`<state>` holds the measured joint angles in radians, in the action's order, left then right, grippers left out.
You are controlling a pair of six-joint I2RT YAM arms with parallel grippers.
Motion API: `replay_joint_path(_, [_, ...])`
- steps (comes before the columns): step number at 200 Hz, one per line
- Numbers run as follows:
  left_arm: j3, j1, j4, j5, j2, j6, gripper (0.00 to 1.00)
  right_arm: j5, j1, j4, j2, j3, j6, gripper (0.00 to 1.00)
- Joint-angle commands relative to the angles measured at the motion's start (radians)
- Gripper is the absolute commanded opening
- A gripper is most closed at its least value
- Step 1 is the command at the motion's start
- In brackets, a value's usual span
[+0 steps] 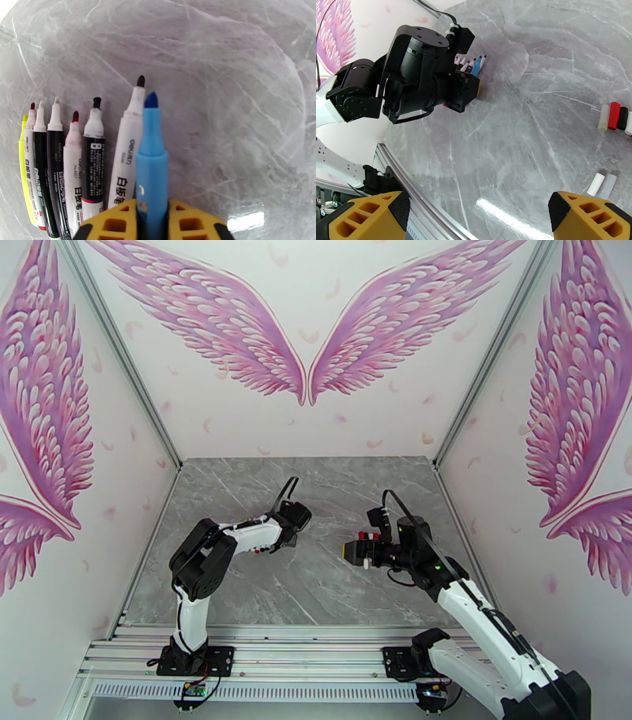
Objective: Open the pen caps
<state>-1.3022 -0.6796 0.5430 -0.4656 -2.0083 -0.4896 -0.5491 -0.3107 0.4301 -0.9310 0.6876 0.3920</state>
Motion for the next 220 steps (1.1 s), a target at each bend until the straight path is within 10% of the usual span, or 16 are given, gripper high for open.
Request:
replay_joint_path(1, [-0.032,0.006,0.018,-0.019,-0.015,0.010,0.14,0.018,-0.009,-0.001,-0.003,-0.003,-0.005,0.99])
replay_joint_path(220, [-0.046,0.015,0.041,-0.013,0.032,0.008,0.25,0.026,-0.011,0.004,-0.004,0.004,-0.010,0.99])
